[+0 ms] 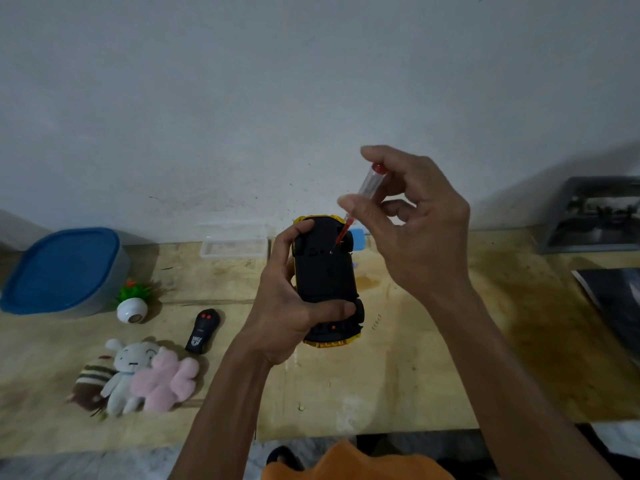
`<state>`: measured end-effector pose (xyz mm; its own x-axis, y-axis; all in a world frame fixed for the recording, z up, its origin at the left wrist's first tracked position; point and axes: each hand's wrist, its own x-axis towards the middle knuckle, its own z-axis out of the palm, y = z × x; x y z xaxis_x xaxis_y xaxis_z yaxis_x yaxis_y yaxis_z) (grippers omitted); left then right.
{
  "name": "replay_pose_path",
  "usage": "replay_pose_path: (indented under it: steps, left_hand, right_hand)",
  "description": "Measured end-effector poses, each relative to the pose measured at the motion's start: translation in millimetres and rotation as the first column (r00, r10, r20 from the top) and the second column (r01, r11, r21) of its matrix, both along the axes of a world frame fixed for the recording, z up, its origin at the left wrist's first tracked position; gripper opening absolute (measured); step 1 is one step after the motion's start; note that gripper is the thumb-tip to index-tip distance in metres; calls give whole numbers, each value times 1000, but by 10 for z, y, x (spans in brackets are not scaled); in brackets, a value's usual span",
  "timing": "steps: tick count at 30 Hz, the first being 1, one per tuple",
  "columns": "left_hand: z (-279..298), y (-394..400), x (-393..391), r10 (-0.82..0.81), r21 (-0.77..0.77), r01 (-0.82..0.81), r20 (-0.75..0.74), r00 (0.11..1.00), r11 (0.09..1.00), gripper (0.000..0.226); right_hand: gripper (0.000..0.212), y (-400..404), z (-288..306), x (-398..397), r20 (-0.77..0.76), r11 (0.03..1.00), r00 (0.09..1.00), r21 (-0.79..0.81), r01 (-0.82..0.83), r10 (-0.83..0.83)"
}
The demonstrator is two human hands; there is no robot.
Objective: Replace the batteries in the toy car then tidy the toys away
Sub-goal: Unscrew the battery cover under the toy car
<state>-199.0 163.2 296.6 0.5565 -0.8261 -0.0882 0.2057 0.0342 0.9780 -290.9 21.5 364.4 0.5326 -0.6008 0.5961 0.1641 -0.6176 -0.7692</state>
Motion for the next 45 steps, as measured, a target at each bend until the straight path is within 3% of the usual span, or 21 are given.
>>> replay_pose_path:
  steps: [5, 10, 15, 27, 30, 32, 34, 45]
  left_hand:
    - [-3, -8, -8, -5, -2, 5, -28, 1000, 1000, 106]
    - [-1, -26, -13, -13, 2, 13, -32, 999, 1000, 106]
    - [-27, -27, -11, -23, -8, 23, -67, 997, 1000, 105]
    - [-34, -26, 15, -30, -23, 28, -92, 995, 999, 105]
    - [-41, -24, 20, -24, -31, 21, -114, 993, 999, 106]
    - [-58, -20, 32, -27, -44, 21, -134, 991, 999, 107]
    - [-70, -22, 46, -28, -59, 19, -147, 989, 998, 108]
    - [-119, -19, 66, -38, -74, 27, -151, 988, 997, 107]
  right_hand:
    - [44, -11, 8, -26, -61, 994, 992, 34, -104, 106]
    - [46, 27, -4, 17, -32, 992, 995, 96, -88, 91]
    - [49, 3, 12, 20, -117, 967, 967, 146, -207, 225]
    - [35, -19, 87, 145, -20, 963, 981, 195, -187, 195]
    - [11, -78, 59, 160, -255, 968, 938, 139, -207, 237]
    - [10, -91, -48, 168, -506, 964, 822, 89, -251, 260]
    - [12, -85, -180, 172, -661, 958, 716, 13, -287, 224]
    - [9, -101, -276, 223, -689, 939, 655, 115, -324, 310]
